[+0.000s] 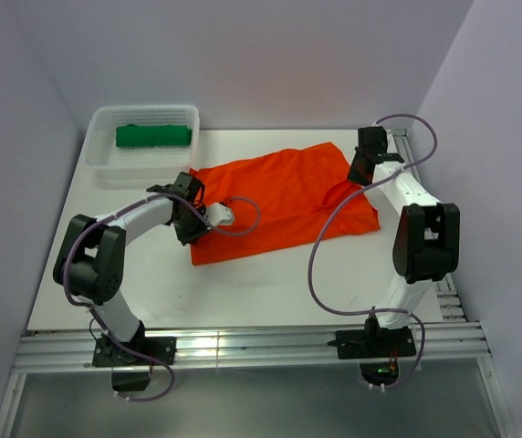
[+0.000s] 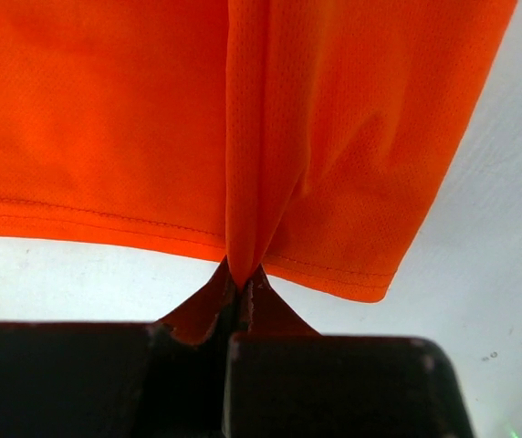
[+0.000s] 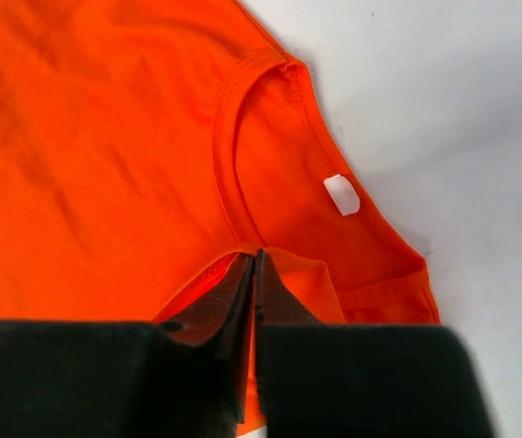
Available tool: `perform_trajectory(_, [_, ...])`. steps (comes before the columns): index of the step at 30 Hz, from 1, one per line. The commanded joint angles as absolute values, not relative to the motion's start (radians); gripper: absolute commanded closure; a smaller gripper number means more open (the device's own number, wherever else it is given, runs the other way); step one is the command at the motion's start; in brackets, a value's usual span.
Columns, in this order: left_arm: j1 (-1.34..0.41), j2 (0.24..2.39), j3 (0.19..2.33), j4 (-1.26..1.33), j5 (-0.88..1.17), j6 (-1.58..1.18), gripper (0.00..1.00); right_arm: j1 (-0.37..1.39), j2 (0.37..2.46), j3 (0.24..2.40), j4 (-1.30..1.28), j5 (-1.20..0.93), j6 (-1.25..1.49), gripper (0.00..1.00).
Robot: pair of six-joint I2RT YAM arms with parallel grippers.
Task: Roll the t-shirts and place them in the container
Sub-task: Fold the tshirt
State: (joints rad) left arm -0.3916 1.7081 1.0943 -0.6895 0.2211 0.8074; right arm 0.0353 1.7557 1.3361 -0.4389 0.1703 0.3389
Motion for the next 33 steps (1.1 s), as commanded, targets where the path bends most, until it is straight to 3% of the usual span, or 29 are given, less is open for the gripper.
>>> perform_trajectory(1, [-0.385, 1.709, 1.120, -0.652, 0.193, 0.789, 0.99, 0.041, 1.772, 1.405, -0.414, 0.180, 0.334, 0.89])
perform_trajectory(3, [-0.385, 1.709, 1.120, -0.614, 0.160, 0.758, 0.94, 0.040, 1.778, 1.419, -0.411, 0.175, 0.333, 0.73])
perform_trajectory(5, [-0.380, 1.710, 1.126, -0.595, 0.153, 0.729, 0.91, 0.041, 1.782, 1.430, -0.403, 0.170, 0.331, 0.67])
perform_trajectory(7, [-0.376, 1.700, 1.137, -0.580, 0.155, 0.710, 0.70, 0.041, 1.782, 1.454, -0.410, 0.175, 0.331, 0.57])
perform_trajectory(9, [-0.370, 1.675, 1.135, -0.568, 0.155, 0.695, 0.62, 0.041, 1.763, 1.460, -0.426, 0.186, 0.334, 0.52])
perform_trajectory(13, [-0.354, 1.602, 1.117, -0.549, 0.166, 0.681, 0.52, 0.041, 1.666, 1.367, -0.425, 0.172, 0.348, 0.52])
perform_trajectory(18, [-0.348, 1.507, 1.088, -0.565, 0.175, 0.667, 0.51, 0.035, 1.580, 1.221, -0.468, 0.198, 0.399, 0.53])
perform_trajectory(22, [-0.348, 1.434, 1.055, -0.580, 0.207, 0.646, 0.51, 0.008, 1.485, 1.055, -0.482, 0.180, 0.462, 0.65])
perform_trajectory(27, [-0.351, 1.364, 1.025, -0.647, 0.317, 0.655, 0.54, -0.023, 1.339, 0.859, -0.422, 0.115, 0.609, 0.65])
perform_trajectory(33, [-0.403, 1.336, 0.942, -0.687, 0.298, 0.741, 0.56, -0.031, 1.402, 0.859, -0.511, 0.238, 0.721, 0.63])
